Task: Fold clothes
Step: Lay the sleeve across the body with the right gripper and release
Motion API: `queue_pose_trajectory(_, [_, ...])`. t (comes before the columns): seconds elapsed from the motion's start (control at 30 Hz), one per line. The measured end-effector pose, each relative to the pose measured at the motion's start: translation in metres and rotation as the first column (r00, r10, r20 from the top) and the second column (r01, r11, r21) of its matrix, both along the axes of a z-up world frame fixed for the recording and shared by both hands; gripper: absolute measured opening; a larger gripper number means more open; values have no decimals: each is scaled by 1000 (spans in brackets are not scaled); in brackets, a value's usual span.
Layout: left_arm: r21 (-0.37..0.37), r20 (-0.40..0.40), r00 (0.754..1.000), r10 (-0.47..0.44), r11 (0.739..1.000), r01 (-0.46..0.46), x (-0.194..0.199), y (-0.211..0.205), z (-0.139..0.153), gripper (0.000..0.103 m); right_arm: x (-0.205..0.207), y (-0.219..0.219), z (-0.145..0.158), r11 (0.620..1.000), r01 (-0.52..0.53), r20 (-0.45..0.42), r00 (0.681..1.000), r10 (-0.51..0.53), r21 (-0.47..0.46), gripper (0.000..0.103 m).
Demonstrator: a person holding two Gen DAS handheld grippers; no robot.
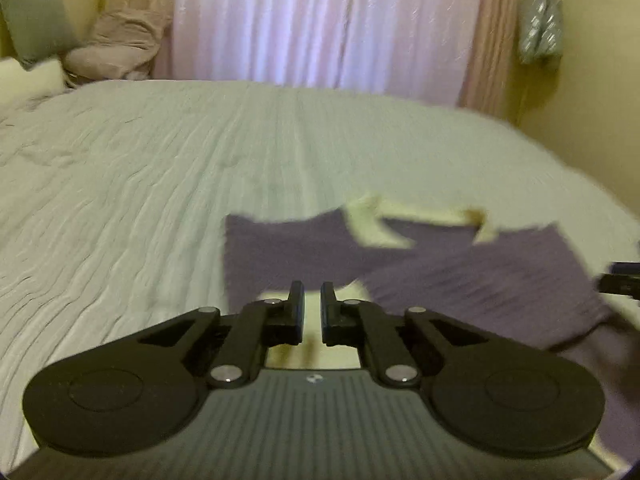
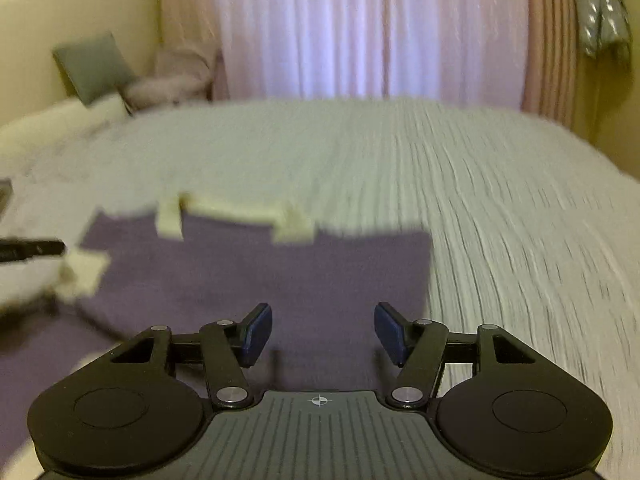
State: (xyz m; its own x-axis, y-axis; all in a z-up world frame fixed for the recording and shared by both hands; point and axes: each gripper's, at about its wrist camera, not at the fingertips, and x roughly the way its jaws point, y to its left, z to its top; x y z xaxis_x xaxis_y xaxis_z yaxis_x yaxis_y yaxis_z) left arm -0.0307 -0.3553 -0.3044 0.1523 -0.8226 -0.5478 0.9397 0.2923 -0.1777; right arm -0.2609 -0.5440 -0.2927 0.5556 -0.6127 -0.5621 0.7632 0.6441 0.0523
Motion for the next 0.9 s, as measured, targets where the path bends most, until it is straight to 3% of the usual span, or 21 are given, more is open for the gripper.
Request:
queue_pose_trajectory(0.13, [120, 0, 1000, -26, 992, 26, 4, -42, -29, 7, 42, -38, -10, 1000, -15, -84, 996, 14, -4, 61])
queue_pose_trajectory(0.23, [131, -54, 999, 5, 991, 2, 24, -57, -50, 3, 56, -68, -48, 1000, 16, -178, 984, -15, 4, 63])
queue_pose_trajectory(0.3, [118, -119, 992, 49, 992, -35, 40, -54, -47, 3, 38, -78, -56, 998, 48, -99, 994, -43, 49, 64])
queue_pose_trajectory(0.4, [84, -97, 991, 91, 993, -83, 44, -28, -25, 4, 12, -68, -33, 988, 129, -28, 992, -127, 81, 64])
queue_pose_trajectory(0.53, [91, -115, 993, -1, 996, 11, 14, 32, -7, 6, -31, -6, -5, 993, 55, -22, 998, -53, 103, 64])
queue_pose_trajectory(0.6, [141, -101, 994, -49, 988, 63, -13, 65, -13, 6, -53, 37, -6, 993, 14, -45, 999, -9, 115, 64])
queue_pose_trajectory(0.67, [199, -82, 993, -85, 975, 100, -42, 100, -19, 7, -75, 79, -19, 991, 37, -113, 993, -22, 132, 64])
queue_pose_trajectory(0.77, [228, 9, 999, -47, 973, 44, -82, 163, -18, 7, -116, 152, -37, 995, 36, -217, 976, -14, 96, 64])
queue_pose_trajectory(0.87, [268, -42, 999, 28, 963, -16, -100, 206, -15, 7, -149, 203, -35, 981, 127, -245, 966, -88, 149, 64])
queue_pose_trajectory(0.9, [281, -52, 998, 42, 959, -25, -107, 219, -13, 7, -161, 213, -33, 967, 165, -210, 970, -124, 192, 64])
